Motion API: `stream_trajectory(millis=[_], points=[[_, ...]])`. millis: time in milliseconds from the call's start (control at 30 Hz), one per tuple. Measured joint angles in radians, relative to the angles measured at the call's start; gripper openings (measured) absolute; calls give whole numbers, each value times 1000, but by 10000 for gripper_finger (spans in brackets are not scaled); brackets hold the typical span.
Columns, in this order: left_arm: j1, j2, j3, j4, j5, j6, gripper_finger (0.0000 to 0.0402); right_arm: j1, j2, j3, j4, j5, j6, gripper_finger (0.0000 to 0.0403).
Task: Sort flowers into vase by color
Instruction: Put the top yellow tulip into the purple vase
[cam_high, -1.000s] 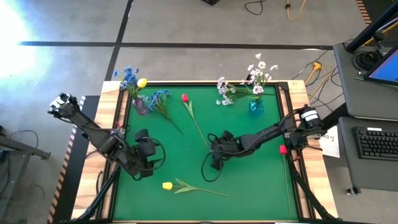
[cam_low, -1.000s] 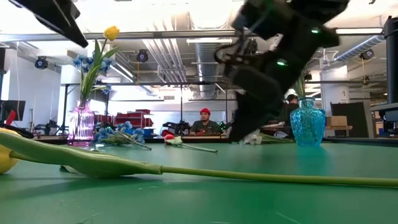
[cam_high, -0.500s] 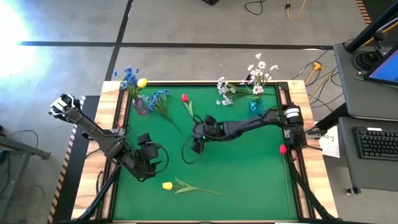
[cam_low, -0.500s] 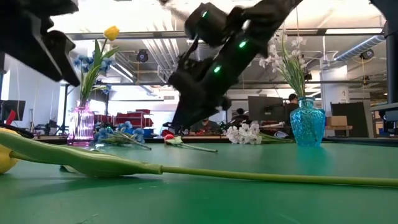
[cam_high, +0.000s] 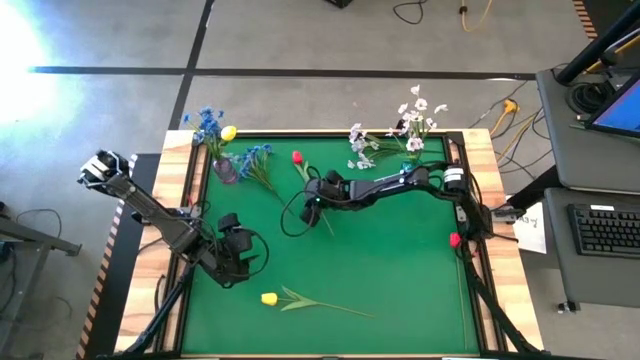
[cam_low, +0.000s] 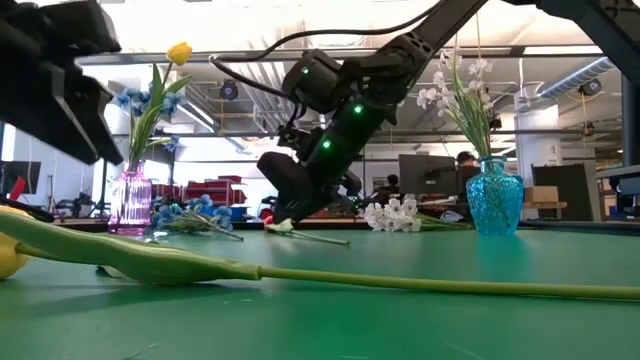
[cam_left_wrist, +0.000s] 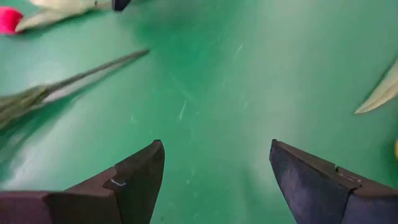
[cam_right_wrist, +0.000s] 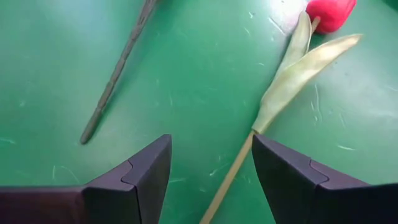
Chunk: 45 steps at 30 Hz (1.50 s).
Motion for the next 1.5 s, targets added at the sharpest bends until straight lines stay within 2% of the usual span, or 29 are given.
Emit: stream_trajectory(millis=[133, 300, 400, 600, 767, 933, 1067, 1167, 1333, 1500], points=[[0, 0, -28, -1, -17, -34, 278, 0, -6, 5, 5, -1, -10, 216], [0, -4, -12, -19, -152, -28, 278, 10, -18, 5, 1, 0, -43, 216], [0, -20, 32, -65, -295, -7, 278, 26, -36, 5, 1, -1, -65, 216], [15, -85, 201, -295, -681, -3, 278, 62, -88, -4, -19, -3, -115, 216], [79, -157, 365, -485, -867, 7, 278, 81, -124, -5, -7, -3, -126, 216], [170, -233, 429, -514, -876, 167, 278, 91, -126, -5, -9, -3, -130, 216], [219, -296, 424, -516, -841, 217, 278, 95, -125, -5, -8, -2, -130, 216], [241, -332, 406, -516, -799, 232, 278, 95, -124, -7, -9, -2, -130, 216], [287, -374, 350, -494, -801, 232, 278, 95, -124, -7, 14, -2, -144, 216], [326, -374, 296, -390, -802, 292, 278, 95, -124, -7, 43, -1, -152, 216]])
